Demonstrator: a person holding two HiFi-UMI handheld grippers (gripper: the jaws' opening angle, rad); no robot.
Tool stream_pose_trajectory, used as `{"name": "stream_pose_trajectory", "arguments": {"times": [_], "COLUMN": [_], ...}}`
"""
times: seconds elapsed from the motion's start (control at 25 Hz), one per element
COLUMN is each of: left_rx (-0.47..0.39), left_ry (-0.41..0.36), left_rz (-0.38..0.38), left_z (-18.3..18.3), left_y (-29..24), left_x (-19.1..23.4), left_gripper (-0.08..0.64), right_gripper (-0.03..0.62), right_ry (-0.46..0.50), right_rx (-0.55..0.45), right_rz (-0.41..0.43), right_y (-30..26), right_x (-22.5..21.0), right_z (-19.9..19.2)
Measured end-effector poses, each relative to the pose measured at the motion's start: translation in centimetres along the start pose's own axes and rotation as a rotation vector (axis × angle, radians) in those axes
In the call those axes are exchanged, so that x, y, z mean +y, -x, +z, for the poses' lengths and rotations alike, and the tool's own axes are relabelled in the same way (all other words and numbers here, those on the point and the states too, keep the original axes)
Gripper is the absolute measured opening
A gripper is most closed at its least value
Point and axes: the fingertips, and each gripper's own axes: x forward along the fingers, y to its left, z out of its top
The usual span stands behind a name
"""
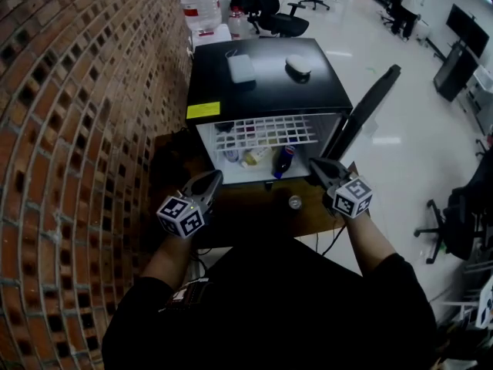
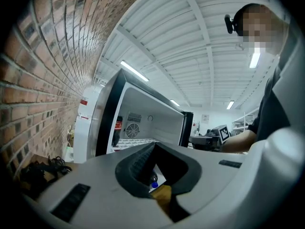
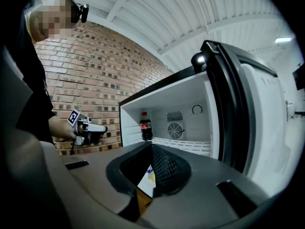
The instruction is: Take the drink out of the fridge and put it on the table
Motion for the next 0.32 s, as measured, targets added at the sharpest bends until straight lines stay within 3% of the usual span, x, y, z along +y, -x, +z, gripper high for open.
{"name": "stream_pose_trajectory", "arguments": {"times": [0.32], "left_rx": [0.012], "left_ry": [-0.003], "left_rz": [0.000], "left_z": [-0.02], "left_y": [-0.11], "left_x": [-0.19], "left_gripper": [-0.005], "right_gripper": [-0.012], "right_ry": [0.006], "right_rx": [0.007], "right_rz": [0.009], "right_y": [-0.04], "right_x": [0.08], "right_z": [-0.04]}}
